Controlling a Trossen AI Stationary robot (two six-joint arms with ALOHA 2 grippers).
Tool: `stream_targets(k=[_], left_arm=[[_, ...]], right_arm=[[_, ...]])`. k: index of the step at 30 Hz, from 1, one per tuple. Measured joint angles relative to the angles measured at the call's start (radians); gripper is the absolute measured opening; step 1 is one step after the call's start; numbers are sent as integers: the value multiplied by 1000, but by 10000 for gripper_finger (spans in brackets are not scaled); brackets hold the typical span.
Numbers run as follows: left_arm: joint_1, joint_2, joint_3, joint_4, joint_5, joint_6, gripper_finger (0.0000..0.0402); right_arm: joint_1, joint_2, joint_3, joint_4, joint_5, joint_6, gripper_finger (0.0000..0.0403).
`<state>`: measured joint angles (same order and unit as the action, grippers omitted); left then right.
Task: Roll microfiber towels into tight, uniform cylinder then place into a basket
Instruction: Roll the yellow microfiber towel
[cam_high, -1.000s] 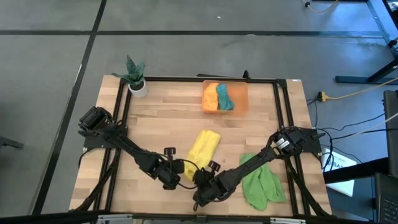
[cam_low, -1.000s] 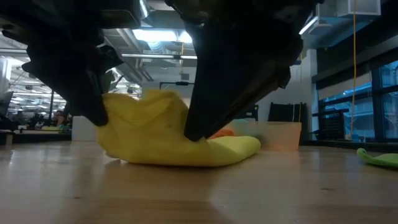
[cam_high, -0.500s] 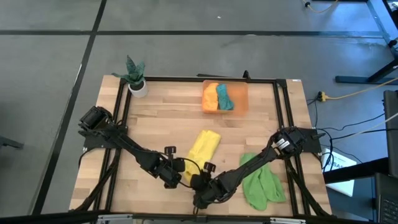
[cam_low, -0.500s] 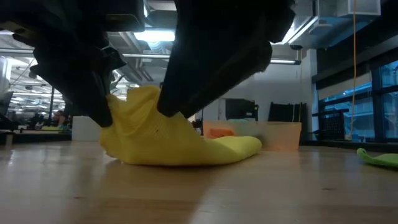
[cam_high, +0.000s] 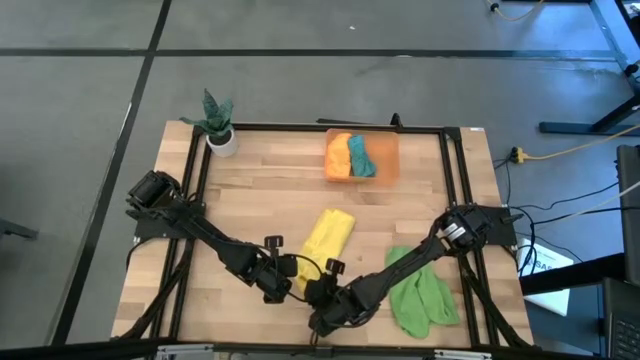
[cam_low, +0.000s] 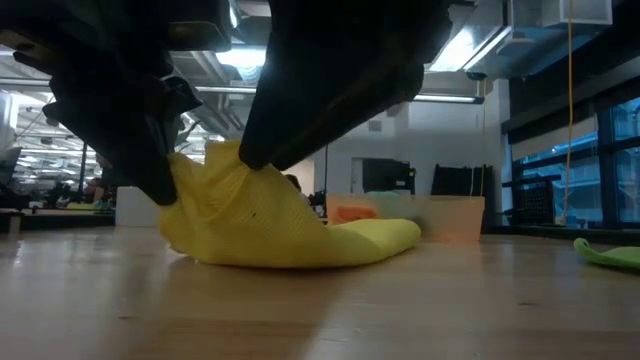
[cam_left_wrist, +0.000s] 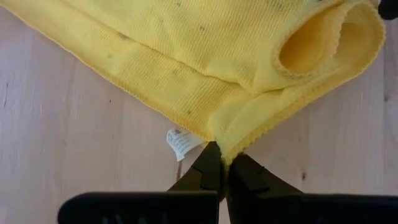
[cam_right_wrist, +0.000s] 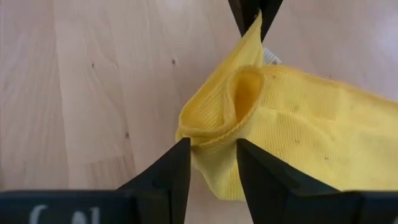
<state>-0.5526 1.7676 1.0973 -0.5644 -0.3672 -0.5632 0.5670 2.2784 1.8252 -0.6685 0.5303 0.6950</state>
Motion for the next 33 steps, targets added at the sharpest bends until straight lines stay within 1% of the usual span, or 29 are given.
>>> stream_targets(k=[4, 6, 9, 13, 15, 19, 24, 29, 33], left_arm=[[0, 0, 0, 0, 0, 0, 0], [0, 0, 0, 0, 0, 0, 0], [0, 0, 0, 0, 0, 14, 0], [0, 0, 0, 0, 0, 21, 0], [0, 0, 0, 0, 0, 31, 0], [16, 0, 0, 4, 0, 59, 0], [47, 0, 0, 4, 0, 77, 0], [80, 0, 0, 8, 0, 77, 0], [103, 0, 0, 40, -7, 98, 0]], right_arm=[[-15, 4, 0, -1, 0, -17, 130], [-22, 4, 0, -1, 2, -22, 122], [-31, 4, 0, -2, -1, -23, 91], [-36, 4, 0, -8, -21, -23, 27], [-36, 4, 0, -7, -19, -21, 11], [-35, 4, 0, -38, 8, 54, 16], [-36, 4, 0, -142, 77, 191, 6], [-36, 4, 0, -234, 78, 295, 9], [-36, 4, 0, -266, 92, 326, 6]])
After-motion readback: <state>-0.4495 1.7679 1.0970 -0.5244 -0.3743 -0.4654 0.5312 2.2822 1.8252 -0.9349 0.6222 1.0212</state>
